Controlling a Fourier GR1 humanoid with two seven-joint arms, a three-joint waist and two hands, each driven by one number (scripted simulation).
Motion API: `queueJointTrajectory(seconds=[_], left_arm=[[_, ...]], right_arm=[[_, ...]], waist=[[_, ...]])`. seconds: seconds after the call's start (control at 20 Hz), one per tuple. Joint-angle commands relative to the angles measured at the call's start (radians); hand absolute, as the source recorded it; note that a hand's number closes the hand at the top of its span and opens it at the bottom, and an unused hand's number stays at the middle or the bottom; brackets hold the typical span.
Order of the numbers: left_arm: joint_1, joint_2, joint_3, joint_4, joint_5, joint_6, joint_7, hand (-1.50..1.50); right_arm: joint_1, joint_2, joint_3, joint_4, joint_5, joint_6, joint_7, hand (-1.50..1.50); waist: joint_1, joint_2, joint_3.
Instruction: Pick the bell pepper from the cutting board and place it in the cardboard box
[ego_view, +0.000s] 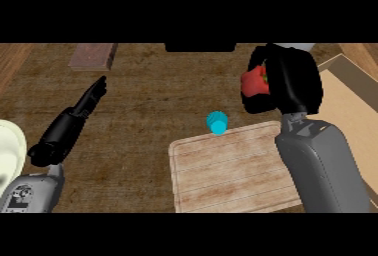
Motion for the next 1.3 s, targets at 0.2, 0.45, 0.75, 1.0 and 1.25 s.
queueJointTrajectory(seconds=[0.2, 0.45, 0.75, 1.0, 1.25], left_arm=[[0.006, -0.012, -0.011, -0.011, -0.007, -0.014, 0.006, 0.0], [-0.023, 0.003, 0.024, -0.001, 0.022, -0.041, 0.01, 0.0], [-0.022, -0.026, 0.002, -0.011, -0.008, -0.022, 0.028, 0.0], [0.013, -0.025, 0.009, -0.001, -0.019, -0.016, -0.013, 0.0], [-0.061, -0.004, 0.038, 0.045, -0.005, -0.043, 0.0, 0.0]], right_arm=[[-0.066, -0.08, -0.246, -0.003, -0.024, -0.046, 0.115, 1.5], [-0.103, -0.208, -0.407, 0.174, -0.101, -0.093, 0.022, 1.5], [-0.099, -0.362, -0.441, 0.339, -0.124, 0.01, -0.077, 1.5], [-0.033, -0.419, -0.475, 0.45, -0.208, 0.192, -0.133, 1.5], [-0.024, -0.519, -0.49, 0.584, -0.244, 0.286, -0.251, 1.5]], waist=[[0.007, 0.005, 0.0], [0.014, 0.008, 0.001], [0.017, 0.008, 0.0], [0.014, 0.008, 0.0], [0.012, 0.009, 0.001]])
